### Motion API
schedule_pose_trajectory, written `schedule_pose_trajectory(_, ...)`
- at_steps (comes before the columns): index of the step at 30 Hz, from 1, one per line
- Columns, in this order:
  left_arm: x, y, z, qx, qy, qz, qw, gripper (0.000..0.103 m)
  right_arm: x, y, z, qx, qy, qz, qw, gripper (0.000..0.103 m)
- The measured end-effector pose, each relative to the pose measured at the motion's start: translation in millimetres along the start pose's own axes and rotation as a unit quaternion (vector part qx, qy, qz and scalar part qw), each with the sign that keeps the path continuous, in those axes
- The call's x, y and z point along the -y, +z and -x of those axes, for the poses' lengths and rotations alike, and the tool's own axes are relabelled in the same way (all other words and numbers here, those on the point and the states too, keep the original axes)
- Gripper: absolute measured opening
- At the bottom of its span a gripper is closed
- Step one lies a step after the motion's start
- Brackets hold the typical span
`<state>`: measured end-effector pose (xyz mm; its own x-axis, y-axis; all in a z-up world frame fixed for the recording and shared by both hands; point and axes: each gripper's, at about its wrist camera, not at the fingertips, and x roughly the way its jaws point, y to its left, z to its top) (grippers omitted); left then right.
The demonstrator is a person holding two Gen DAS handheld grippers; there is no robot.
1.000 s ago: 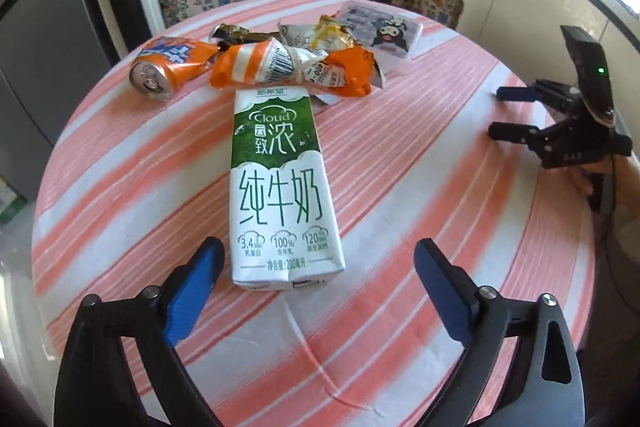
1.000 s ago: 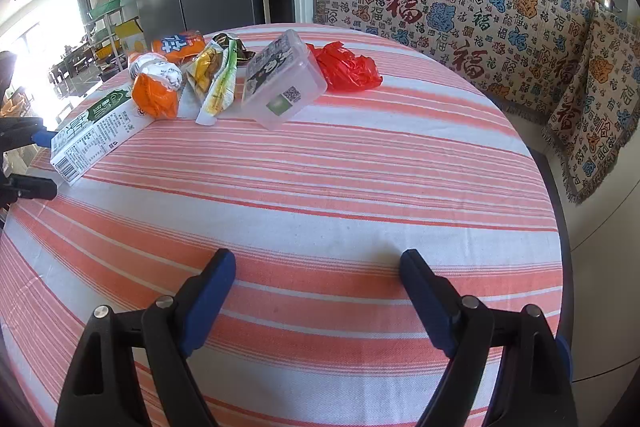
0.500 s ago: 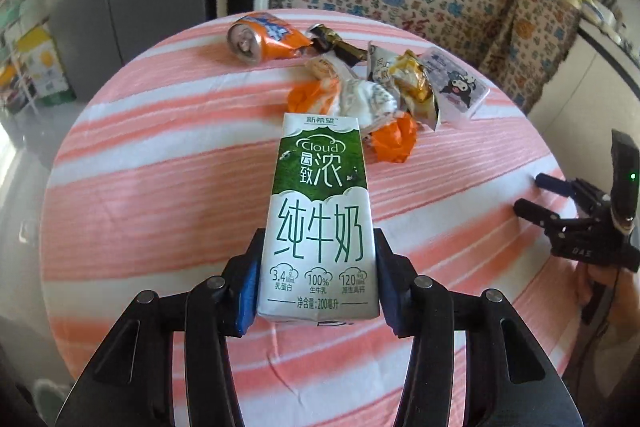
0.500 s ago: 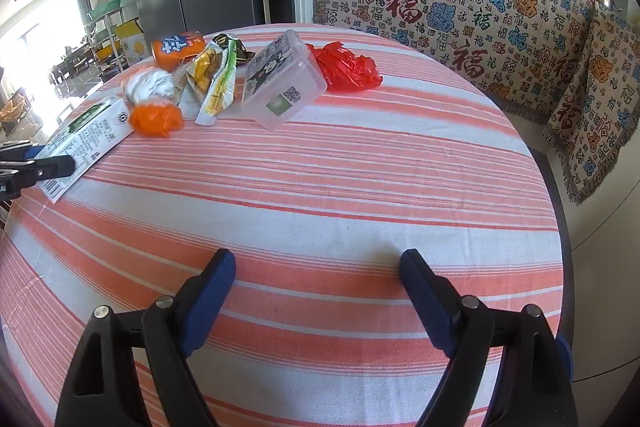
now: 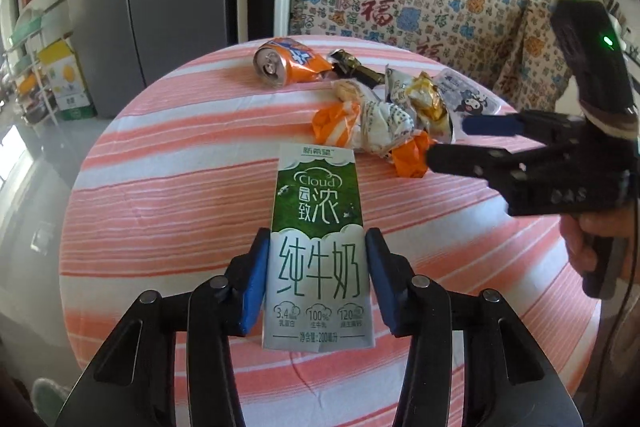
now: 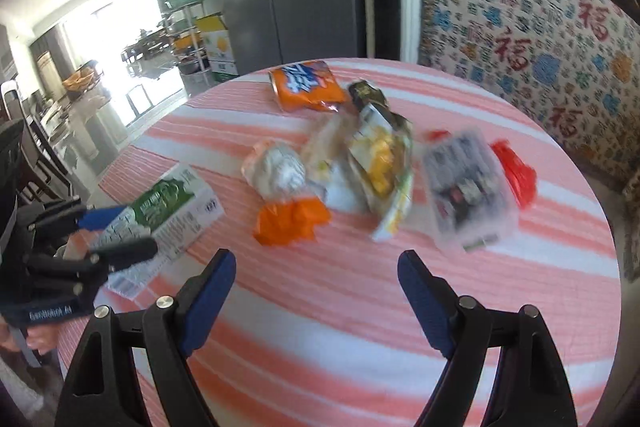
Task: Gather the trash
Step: 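Grasp the white-green milk carton with the left tool while the right tool grasps the orange-wrapped bread, then carry the milk carton and wrapped bread to the blue wastebasket and open both tools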
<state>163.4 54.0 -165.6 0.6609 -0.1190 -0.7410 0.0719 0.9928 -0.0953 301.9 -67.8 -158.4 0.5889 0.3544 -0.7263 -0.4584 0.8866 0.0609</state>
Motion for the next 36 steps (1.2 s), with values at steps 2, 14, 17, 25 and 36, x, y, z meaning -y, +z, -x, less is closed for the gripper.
schedule_pose_trajectory(2,-0.8,-1.5,1.8,0.0,-0.002,0.001,1.0,0.048,-7.1,20.8,-20.1,-0.014,0.016,0.013,1.0,0.085)
schedule_pose_trajectory(14,10.2,-7.1,5.0,-0.004,-0.033,0.012,0.9994,0.048,7.4,-24.4,26.9,-0.035,-0.018,-0.03,0.999,0.027)
schedule_pose_trajectory(17,29.9,-11.9,6.6,-0.008,-0.049,-0.004,0.9988,0.048,22.9,-67.9,71.2,-0.021,-0.084,-0.059,0.994,0.027)
schedule_pose_trajectory(25,53.3,-16.9,4.1,-0.028,-0.04,-0.033,0.9983,0.079,49.2,-102.3,87.2,-0.055,-0.072,-0.096,0.991,0.06)
schedule_pose_trajectory(36,52.8,8.6,-17.0,-0.109,-0.043,-0.056,0.9916,0.085,49.1,-65.3,57.1,-0.171,-0.092,-0.021,0.981,0.063)
